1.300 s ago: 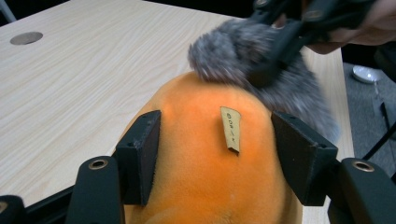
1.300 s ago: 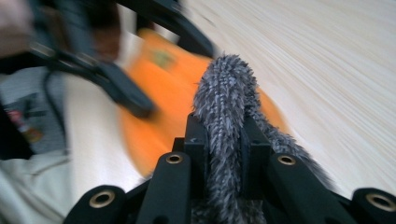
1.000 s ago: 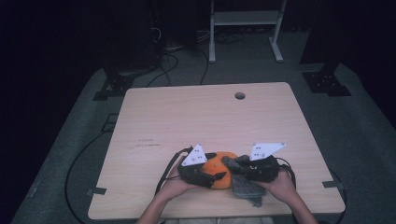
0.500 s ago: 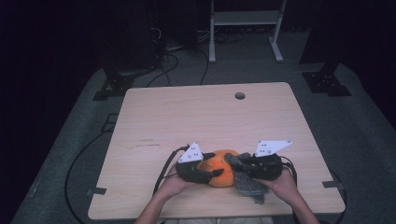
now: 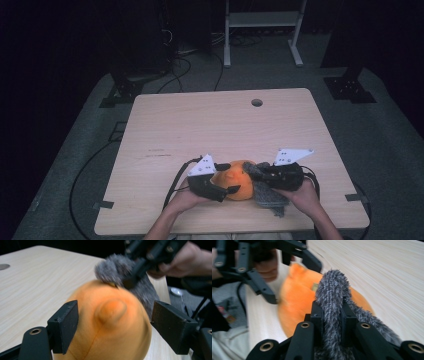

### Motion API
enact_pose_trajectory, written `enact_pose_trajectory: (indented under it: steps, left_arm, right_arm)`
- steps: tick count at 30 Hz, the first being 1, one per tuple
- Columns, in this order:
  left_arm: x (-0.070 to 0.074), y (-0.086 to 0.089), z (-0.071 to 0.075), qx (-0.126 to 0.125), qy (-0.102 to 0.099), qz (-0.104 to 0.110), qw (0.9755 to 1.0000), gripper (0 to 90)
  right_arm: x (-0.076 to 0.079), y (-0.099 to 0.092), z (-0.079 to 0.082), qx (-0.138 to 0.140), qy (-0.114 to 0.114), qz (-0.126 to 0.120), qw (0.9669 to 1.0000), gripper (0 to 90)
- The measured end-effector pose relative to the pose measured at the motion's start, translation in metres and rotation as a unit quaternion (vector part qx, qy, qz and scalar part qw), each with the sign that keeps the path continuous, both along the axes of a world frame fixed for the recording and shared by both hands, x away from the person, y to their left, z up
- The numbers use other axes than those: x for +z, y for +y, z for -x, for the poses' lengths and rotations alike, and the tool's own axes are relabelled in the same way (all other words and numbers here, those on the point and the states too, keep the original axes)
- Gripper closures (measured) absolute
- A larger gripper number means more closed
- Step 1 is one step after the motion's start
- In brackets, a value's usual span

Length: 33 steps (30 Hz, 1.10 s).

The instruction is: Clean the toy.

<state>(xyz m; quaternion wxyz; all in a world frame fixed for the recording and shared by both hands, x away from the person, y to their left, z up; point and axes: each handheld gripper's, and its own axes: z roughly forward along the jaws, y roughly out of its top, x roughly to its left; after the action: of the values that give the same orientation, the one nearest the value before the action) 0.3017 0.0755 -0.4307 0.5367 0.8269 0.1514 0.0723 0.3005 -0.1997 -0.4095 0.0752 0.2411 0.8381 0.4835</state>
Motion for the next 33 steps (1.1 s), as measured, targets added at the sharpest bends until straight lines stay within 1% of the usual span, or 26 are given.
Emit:
enact_pose_trajectory:
  steps: [1, 4, 6, 7, 8, 10, 11, 12, 13, 14, 15, 16, 17, 19, 21, 22, 23, 25, 26, 27, 28, 29, 30, 31, 32, 33]
  left_arm:
    - [-0.001, -0.003, 0.001, 0.006, -0.007, -0.015, 0.9998, 23.1]
    - [-0.002, -0.006, 0.002, 0.019, -0.012, -0.025, 0.9994, 27.3]
    - [-0.002, -0.006, 0.002, 0.025, -0.011, -0.022, 0.9994, 29.3]
    - [-0.003, -0.007, 0.002, 0.028, -0.008, -0.018, 0.9994, 29.3]
    - [-0.004, -0.009, 0.002, 0.033, -0.006, -0.012, 0.9994, 29.8]
    - [-0.002, -0.010, 0.002, 0.032, -0.005, -0.012, 0.9994, 29.6]
    - [-0.001, -0.010, 0.002, 0.028, -0.006, -0.014, 0.9995, 28.5]
    - [0.001, -0.008, 0.002, 0.022, -0.006, -0.011, 0.9997, 26.0]
    - [0.002, -0.005, 0.002, 0.019, -0.004, -0.003, 0.9998, 22.0]
    - [0.001, -0.003, 0.001, 0.020, 0.001, 0.005, 0.9998, 19.1]
    - [-0.001, -0.003, 0.000, 0.020, 0.007, 0.005, 0.9998, 18.2]
    - [-0.004, -0.004, 0.000, 0.020, 0.008, -0.001, 0.9998, 18.5]
    - [-0.006, -0.006, 0.000, 0.023, 0.003, -0.010, 0.9997, 18.6]
    - [-0.005, -0.007, 0.001, 0.019, 0.004, -0.011, 0.9997, 19.4]
    - [-0.004, -0.004, 0.000, 0.011, 0.006, -0.012, 0.9999, 18.9]
    - [-0.004, -0.003, -0.001, 0.012, 0.007, -0.008, 0.9999, 18.6]
    - [-0.005, -0.002, -0.002, 0.019, 0.009, -0.007, 0.9998, 18.6]
    - [-0.005, -0.002, -0.003, 0.022, 0.010, -0.004, 0.9997, 18.7]
    - [-0.005, -0.003, -0.003, 0.021, 0.009, -0.006, 0.9997, 18.6]
    - [-0.005, -0.003, -0.003, 0.021, 0.009, -0.006, 0.9997, 18.3]
    - [-0.004, -0.003, -0.001, 0.018, 0.007, -0.008, 0.9998, 17.3]
    - [-0.004, -0.002, -0.001, 0.002, 0.008, -0.006, 0.9999, 15.3]
    - [-0.004, 0.000, -0.001, -0.012, 0.014, 0.007, 0.9998, 12.6]
    - [-0.005, 0.003, -0.002, -0.017, 0.016, 0.019, 0.9995, 12.2]
    - [-0.006, 0.004, -0.003, -0.021, 0.017, 0.023, 0.9993, 12.2]
    - [-0.006, 0.004, -0.004, -0.021, 0.016, 0.022, 0.9994, 12.2]
  right_arm:
    - [-0.001, -0.002, -0.001, -0.006, -0.002, 0.008, 0.9999, 76.0]
    - [0.002, -0.007, -0.001, -0.021, -0.009, 0.038, 0.9990, 75.7]
    - [0.006, -0.009, 0.001, -0.021, -0.005, 0.033, 0.9992, 75.7]
    - [0.011, -0.011, 0.003, -0.017, -0.006, 0.018, 0.9997, 75.7]
    - [0.022, -0.008, 0.011, 0.002, -0.019, -0.009, 0.9998, 75.5]
    - [0.027, 0.003, 0.017, 0.020, -0.027, -0.013, 0.9993, 75.2]
    - [0.025, 0.009, 0.018, 0.028, -0.031, -0.004, 0.9991, 75.1]
    - [0.022, 0.014, 0.018, 0.029, -0.034, 0.015, 0.9989, 75.0]
    - [0.017, 0.017, 0.016, 0.027, -0.031, 0.031, 0.9987, 75.1]
    - [0.011, 0.017, 0.014, 0.029, -0.020, 0.022, 0.9991, 75.2]
    - [0.009, 0.014, 0.011, 0.031, -0.008, 0.009, 0.9994, 75.2]
    - [0.008, 0.011, 0.010, 0.027, -0.008, 0.009, 0.9996, 75.2]
    - [0.009, 0.009, 0.009, 0.018, -0.013, 0.017, 0.9996, 75.2]
    - [0.006, 0.002, 0.006, -0.007, -0.018, 0.044, 0.9989, 75.1]
    - [-0.001, -0.009, 0.001, -0.025, 0.001, 0.044, 0.9987, 75.0]
    - [-0.001, -0.011, 0.000, -0.032, 0.002, 0.048, 0.9983, 74.9]
    - [0.001, -0.010, 0.003, -0.030, -0.002, 0.041, 0.9987, 74.7]
    - [0.011, -0.001, 0.012, 0.001, -0.019, 0.012, 0.9997, 74.7]
    - [0.016, 0.005, 0.016, 0.012, -0.028, 0.009, 0.9995, 74.3]
    - [0.016, 0.005, 0.016, 0.012, -0.028, 0.009, 0.9995, 74.3]
    - [0.018, 0.012, 0.018, 0.019, -0.037, 0.017, 0.9990, 74.3]
    - [0.014, 0.020, 0.017, 0.024, -0.040, 0.043, 0.9980, 74.8]
    - [0.009, 0.019, 0.014, 0.023, -0.031, 0.043, 0.9983, 75.3]
    - [0.006, 0.016, 0.012, 0.021, -0.022, 0.039, 0.9988, 75.6]
    - [0.005, 0.014, 0.012, 0.017, -0.019, 0.042, 0.9988, 75.5]
    - [0.005, 0.012, 0.013, 0.015, -0.025, 0.048, 0.9984, 75.5]
